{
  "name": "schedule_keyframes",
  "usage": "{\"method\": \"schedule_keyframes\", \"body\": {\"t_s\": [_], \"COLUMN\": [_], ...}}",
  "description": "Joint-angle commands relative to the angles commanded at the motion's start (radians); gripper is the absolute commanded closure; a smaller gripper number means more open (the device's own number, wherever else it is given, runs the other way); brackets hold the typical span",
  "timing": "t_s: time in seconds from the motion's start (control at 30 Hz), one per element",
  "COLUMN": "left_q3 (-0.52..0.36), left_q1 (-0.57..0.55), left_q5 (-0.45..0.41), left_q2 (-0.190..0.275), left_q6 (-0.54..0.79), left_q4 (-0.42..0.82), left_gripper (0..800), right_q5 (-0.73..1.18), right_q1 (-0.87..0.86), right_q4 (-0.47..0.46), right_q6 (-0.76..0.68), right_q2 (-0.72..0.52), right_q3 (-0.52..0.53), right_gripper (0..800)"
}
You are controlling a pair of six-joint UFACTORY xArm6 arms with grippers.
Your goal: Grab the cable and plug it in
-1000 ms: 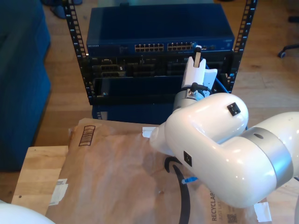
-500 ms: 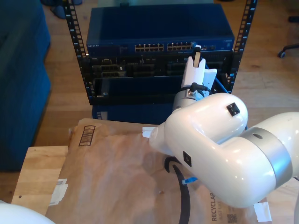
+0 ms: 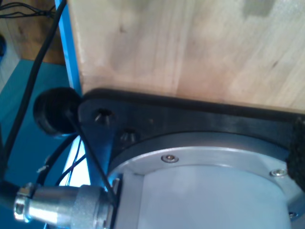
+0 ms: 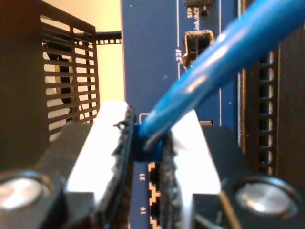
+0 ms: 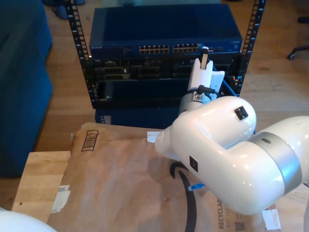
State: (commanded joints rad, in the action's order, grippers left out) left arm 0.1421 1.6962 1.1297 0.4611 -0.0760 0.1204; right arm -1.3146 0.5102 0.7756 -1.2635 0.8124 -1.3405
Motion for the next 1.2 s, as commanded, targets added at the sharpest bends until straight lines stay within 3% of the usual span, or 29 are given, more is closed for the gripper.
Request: {"method": "schedule_keyframes", "body": {"t_s": [1.2], "left_q3": [0.0], "left_q1": [0.0], "left_q5": [0.0], "left_q2": [0.0], "left_q6": [0.0], "left_q4": [0.0], "left_gripper": [0], "right_q5": [0.015], "right_q1": [0.005], "right_q4": [-0.006], "right_q6": [0.0], "right_q2": [0.017], "right_q3": [-0.043], "right_gripper": [800]}}
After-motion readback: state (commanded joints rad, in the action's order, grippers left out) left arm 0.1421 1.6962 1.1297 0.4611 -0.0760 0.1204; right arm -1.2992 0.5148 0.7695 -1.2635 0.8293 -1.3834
